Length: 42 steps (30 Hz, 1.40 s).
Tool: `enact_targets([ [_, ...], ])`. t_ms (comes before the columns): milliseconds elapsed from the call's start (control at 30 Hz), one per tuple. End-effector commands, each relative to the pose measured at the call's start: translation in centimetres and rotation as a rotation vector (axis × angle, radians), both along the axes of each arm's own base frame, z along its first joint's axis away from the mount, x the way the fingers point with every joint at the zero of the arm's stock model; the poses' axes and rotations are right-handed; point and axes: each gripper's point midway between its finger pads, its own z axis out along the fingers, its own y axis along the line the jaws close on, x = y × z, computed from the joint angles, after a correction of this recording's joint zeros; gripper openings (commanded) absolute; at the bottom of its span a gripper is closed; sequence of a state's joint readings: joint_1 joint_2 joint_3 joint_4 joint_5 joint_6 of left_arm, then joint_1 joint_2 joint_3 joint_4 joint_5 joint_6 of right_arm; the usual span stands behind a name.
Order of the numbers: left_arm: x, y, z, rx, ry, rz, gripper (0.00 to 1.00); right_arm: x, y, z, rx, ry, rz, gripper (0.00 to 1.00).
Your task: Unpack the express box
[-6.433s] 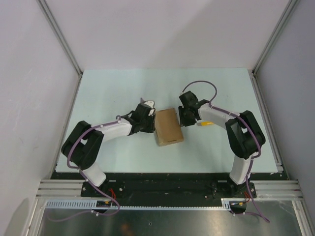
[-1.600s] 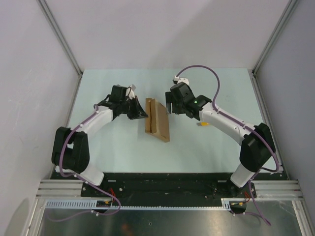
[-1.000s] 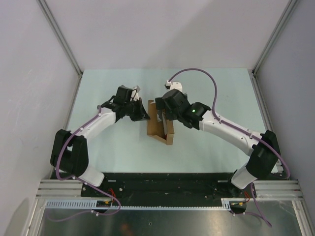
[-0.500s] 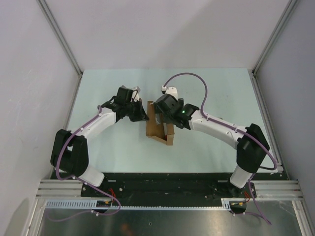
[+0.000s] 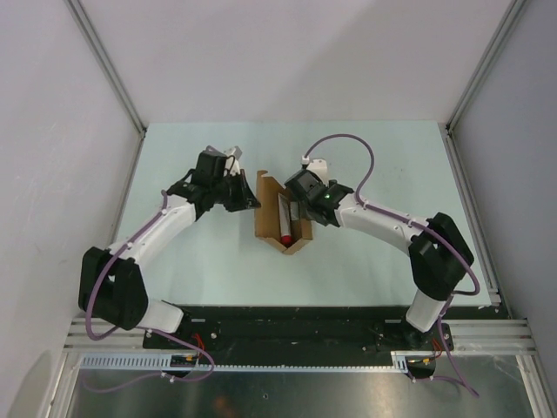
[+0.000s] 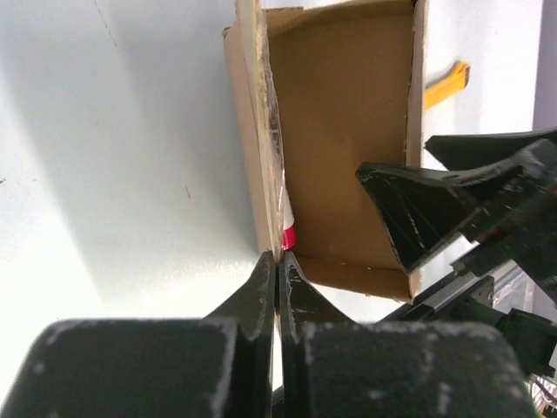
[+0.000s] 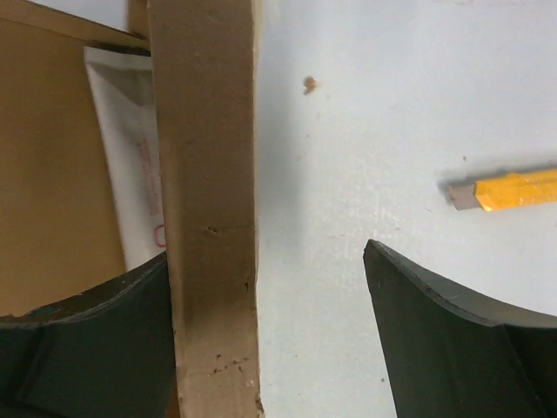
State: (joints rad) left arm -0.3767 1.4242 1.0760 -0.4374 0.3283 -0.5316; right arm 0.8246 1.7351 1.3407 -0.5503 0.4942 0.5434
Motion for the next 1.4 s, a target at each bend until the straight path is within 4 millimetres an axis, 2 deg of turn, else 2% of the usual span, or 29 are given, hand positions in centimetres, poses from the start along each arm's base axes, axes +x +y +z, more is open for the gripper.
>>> enact_targets([
  [0,0.7,-0.1,4.7,-0.063,-0.099,-0.022,0.0,0.6,-1.7,1.6,0.041,-0.047,-0.073,0.82],
  [100,0.5,-0.4,6.0,-0.083,-0.11,-0.04,0.0,0.8,-2.2,1.1,0.044,-0.041,-0.083,0.82],
  [300,-0.2,-1.2,8.4,-0.15,-0.105,-0.071,0.0,1.4,-2.8,-1.2,0.068,0.007,-0.089,0.82],
  [367,-0.2,-1.3,8.5,-0.155,-0.097,-0.071,0.0,1.6,-2.5,-2.0,0.081,0.03,-0.081,0.82],
  [467,-0.1,-1.2,8.4,-0.148,-0.094,-0.063,0.0,2.1,-2.0,-1.1,0.129,0.012,-0.069,0.81],
  [600,-0.1,-1.1,7.6,-0.137,-0.07,-0.05,0.0,2.6,-0.6,2.0,0.218,-0.056,-0.025,0.8],
  [700,0.1,-0.9,6.9,-0.124,-0.058,-0.038,0.0,2.0,1.2,3.5,0.268,-0.079,0.043,0.79],
  [767,0.1,-0.7,6.3,-0.111,-0.049,-0.029,0.0,1.1,2.7,3.3,0.285,-0.064,0.097,0.79],
  [900,-0.1,-0.1,5.0,-0.079,-0.039,-0.016,0.0,0.2,4.6,0.7,0.266,-0.009,0.145,0.78],
  [1000,-0.4,0.4,3.7,-0.057,-0.015,-0.001,0.0,-0.3,6.0,-0.1,0.267,0.004,0.184,0.78],
  [1033,-0.6,0.5,3.2,-0.053,-0.003,0.001,0.0,-0.3,6.2,-1.0,0.248,0.013,0.184,0.78],
  [1100,-0.8,0.7,2.6,-0.046,0.011,0.011,0.0,-0.2,6.9,-1.1,0.232,0.009,0.203,0.78],
  [1133,-0.9,0.8,2.6,-0.045,0.011,0.015,0.0,-0.3,7.2,-1.9,0.212,0.02,0.207,0.78],
  [1233,-0.9,1.0,2.4,-0.039,0.014,0.028,0.0,-0.4,8.1,-2.3,0.18,0.017,0.231,0.77],
  [1367,-1.0,1.2,2.5,-0.037,0.006,0.033,0.0,-0.4,8.8,-3.8,0.139,0.028,0.247,0.76],
])
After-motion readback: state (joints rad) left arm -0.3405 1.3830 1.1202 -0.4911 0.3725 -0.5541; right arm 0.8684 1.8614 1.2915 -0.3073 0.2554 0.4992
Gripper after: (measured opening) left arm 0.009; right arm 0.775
